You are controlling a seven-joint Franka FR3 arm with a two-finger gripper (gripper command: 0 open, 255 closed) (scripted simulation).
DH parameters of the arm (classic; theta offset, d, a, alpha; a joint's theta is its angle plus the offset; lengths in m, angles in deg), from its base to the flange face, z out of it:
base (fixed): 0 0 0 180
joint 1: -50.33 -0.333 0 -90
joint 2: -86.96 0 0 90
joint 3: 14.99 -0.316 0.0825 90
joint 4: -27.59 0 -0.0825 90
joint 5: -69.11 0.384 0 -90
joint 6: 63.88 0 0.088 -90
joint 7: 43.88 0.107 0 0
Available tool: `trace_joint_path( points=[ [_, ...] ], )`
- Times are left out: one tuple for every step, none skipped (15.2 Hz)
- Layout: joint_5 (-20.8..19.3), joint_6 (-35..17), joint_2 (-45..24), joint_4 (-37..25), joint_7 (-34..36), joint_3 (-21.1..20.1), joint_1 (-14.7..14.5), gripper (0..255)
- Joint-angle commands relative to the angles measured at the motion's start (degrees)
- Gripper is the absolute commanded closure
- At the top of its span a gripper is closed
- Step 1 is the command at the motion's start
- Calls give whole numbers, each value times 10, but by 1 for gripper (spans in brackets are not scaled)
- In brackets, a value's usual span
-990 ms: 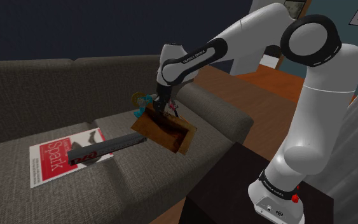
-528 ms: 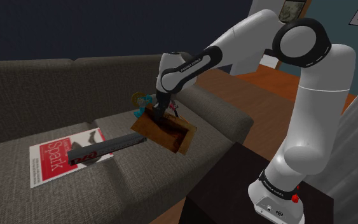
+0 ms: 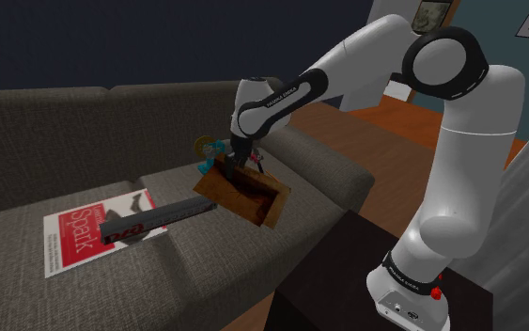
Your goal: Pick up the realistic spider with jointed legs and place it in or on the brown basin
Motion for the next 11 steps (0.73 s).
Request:
trace_joint_path(
  points=[
    [0,0,0,0,0,0,0,0],
    [0,0,0,0,0,0,0,0],
    [0,0,0,0,0,0,0,0],
    [0,0,0,0,0,0,0,0],
    [2,16,14,-2,-2,-1,1,0],
    [5,32,27,-5,-3,-1,3,0],
    [7,48,40,-8,-5,-2,4,0],
    [8,61,49,-12,-6,-2,5,0],
    [8,61,49,-12,-6,-2,5,0],
    [8,61,50,-12,-6,-2,5,0],
    [8,61,49,-12,-6,-2,5,0]
  ],
)
